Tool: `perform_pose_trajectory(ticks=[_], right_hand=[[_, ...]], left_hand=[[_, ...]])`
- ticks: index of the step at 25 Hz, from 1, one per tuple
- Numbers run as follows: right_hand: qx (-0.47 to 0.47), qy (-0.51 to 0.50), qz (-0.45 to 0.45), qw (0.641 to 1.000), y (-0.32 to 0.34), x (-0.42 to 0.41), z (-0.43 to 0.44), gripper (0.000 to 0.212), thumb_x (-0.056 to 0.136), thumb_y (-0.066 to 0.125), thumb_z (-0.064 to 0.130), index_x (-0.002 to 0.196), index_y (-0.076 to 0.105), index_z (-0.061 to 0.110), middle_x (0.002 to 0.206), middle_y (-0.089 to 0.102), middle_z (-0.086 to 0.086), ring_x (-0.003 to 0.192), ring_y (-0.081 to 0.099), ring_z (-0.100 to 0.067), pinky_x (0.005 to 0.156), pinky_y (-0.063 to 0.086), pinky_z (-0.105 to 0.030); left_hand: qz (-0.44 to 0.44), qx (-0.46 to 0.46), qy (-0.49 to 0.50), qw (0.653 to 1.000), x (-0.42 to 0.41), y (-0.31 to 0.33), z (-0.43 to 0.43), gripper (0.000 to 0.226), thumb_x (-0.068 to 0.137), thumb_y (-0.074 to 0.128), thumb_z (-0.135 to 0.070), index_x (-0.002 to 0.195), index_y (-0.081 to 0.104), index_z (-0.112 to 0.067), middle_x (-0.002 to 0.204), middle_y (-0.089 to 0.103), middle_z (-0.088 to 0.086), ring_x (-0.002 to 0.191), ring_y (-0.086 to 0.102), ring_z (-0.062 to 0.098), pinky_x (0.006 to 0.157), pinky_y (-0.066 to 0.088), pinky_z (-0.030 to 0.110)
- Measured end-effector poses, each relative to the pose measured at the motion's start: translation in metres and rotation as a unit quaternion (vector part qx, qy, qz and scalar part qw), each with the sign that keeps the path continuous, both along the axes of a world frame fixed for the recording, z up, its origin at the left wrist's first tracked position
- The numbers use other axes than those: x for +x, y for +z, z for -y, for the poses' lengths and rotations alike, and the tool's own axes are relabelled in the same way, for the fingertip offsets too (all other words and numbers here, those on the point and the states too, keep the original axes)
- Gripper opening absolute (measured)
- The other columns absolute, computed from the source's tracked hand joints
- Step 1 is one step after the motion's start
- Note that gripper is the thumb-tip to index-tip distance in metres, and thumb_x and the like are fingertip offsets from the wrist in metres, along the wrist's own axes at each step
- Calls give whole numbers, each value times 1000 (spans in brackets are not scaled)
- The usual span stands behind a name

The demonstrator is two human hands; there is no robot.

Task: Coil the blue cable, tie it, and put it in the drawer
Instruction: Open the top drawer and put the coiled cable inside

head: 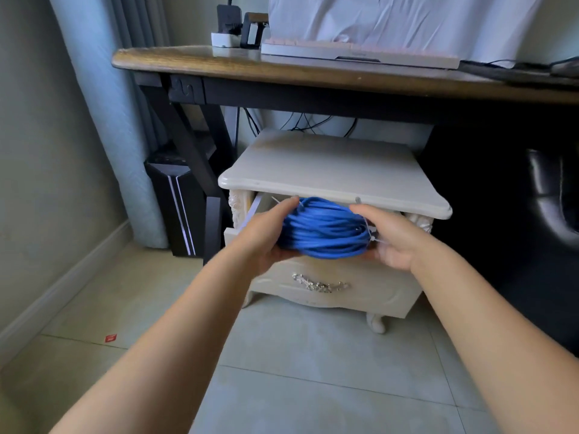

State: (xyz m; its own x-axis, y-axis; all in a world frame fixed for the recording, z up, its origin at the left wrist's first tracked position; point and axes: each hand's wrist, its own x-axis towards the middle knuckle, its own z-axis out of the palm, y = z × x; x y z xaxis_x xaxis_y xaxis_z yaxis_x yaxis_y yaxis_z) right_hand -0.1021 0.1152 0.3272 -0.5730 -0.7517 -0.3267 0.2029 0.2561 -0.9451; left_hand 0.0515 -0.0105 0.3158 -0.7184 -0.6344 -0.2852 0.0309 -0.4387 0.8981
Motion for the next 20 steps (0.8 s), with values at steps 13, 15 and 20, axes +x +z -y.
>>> perform_pose_trajectory(ticks=[13,15,20], right_hand=[[157,-45,-43,986,-49,-68,53,18,101,46,19,89,55,9,86,54,-10,51,57,-19,34,45,-18],[158,-59,-52,984,-56,-71,55,16,102,48,18,96,57,5,84,57,-12,60,57,-19,37,49,-21],[156,-39,-102,982,-59,-77,50,21,102,48,20,110,59,5,95,62,-16,77,59,-20,69,58,-33]], left_hand=[[350,-221,-132,901,-98,-8,61,18,100,50,-18,86,57,-9,74,67,5,82,62,27,91,56,40],[379,-244,-153,879,-101,-15,60,26,102,48,-27,108,56,-3,99,63,14,81,59,29,82,56,38],[419,-388,-206,795,-91,-25,63,43,99,49,-42,108,62,-2,102,65,11,86,58,26,78,44,31]])
